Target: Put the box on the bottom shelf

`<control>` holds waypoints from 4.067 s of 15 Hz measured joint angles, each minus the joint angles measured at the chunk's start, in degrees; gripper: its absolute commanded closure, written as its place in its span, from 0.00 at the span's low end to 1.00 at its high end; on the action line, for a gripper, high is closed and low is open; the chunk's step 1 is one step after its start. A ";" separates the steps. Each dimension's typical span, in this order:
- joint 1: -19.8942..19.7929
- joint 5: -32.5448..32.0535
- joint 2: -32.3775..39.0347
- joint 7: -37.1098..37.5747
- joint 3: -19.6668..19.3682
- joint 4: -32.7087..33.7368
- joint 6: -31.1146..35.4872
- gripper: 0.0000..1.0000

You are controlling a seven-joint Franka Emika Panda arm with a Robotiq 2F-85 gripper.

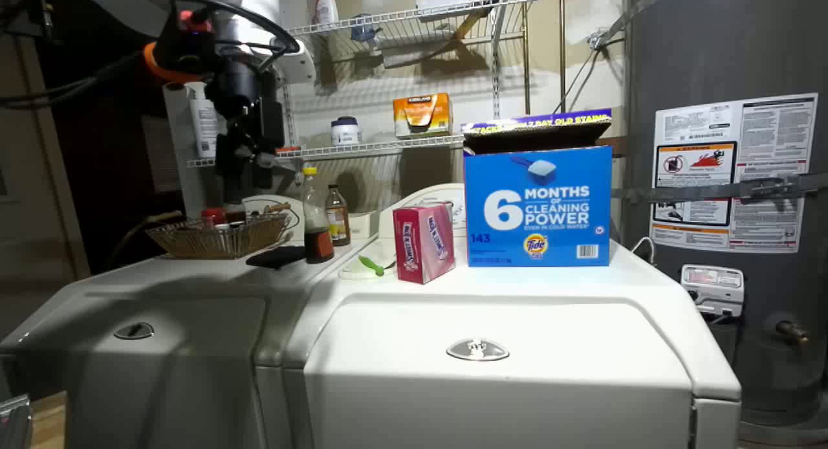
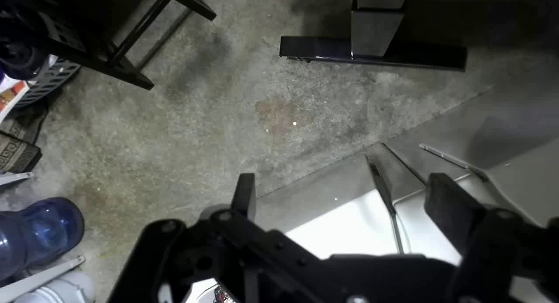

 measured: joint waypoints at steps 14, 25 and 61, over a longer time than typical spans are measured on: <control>0.15 0.51 2.07 2.62 -1.47 1.81 5.40 0.00; 0.19 7.06 18.02 -2.99 -6.29 11.92 29.42 0.00; 0.22 15.96 38.88 -12.97 -5.57 23.58 42.68 0.35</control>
